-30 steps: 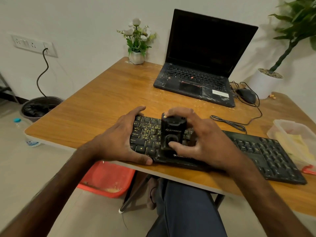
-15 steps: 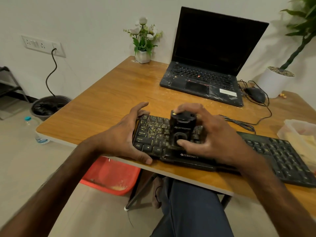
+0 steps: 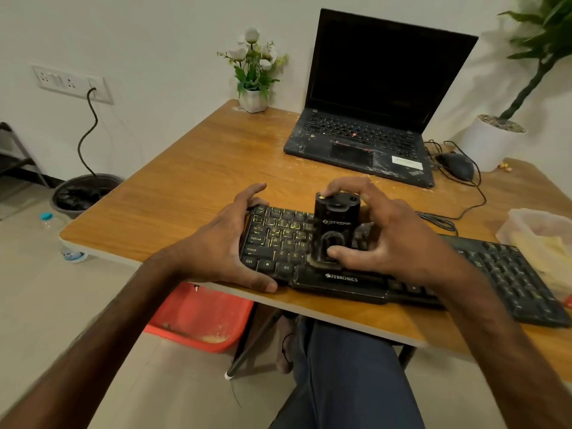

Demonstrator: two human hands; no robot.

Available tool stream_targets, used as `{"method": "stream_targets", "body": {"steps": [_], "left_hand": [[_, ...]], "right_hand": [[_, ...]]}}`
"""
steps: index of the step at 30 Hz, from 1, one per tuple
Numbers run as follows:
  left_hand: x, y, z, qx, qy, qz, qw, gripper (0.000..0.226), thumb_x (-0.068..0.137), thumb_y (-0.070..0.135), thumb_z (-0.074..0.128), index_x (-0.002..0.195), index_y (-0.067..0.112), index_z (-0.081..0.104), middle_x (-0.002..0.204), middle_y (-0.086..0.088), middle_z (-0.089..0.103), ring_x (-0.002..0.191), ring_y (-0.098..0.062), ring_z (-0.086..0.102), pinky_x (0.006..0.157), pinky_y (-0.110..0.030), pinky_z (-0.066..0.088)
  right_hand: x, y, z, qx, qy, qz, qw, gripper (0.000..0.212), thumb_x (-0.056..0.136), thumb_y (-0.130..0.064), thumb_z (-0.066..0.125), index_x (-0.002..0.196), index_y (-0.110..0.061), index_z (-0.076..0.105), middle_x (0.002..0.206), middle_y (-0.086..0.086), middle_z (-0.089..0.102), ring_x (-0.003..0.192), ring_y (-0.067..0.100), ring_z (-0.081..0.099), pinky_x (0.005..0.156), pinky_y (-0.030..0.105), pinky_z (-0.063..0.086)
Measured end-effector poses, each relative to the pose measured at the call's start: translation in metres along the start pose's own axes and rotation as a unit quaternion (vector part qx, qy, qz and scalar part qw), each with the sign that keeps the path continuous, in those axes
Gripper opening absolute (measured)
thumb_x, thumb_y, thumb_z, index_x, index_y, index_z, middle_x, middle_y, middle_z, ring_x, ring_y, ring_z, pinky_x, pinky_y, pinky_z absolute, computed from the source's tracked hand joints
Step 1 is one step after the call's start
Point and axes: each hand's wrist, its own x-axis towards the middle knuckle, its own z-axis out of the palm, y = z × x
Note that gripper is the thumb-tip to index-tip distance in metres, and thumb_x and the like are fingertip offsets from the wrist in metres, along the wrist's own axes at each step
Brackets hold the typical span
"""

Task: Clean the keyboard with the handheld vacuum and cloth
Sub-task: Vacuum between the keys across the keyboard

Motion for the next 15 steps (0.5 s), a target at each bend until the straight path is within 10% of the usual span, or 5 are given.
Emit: {"method": "stream_targets", "body": {"steps": [15], "left_hand": [[0.002, -0.002, 0.001, -0.004, 0.000, 0.001, 1.000, 0.150, 0.039, 0.066, 0.094, 0.152, 0.052, -0.003, 0.150, 0.020, 0.030, 0.139, -0.002, 0.036, 0.119, -0.041, 0.035]], "right_hand": [[-0.010, 0.001, -0.008, -0.042, 0.015, 0.001, 0.999, 0.071, 0.079, -0.024, 0.081, 0.129, -0.050, 0.037, 0.110, -0.013, 0.063, 0.084, 0.004, 0.070, 0.060, 0.023, 0.060]]}}
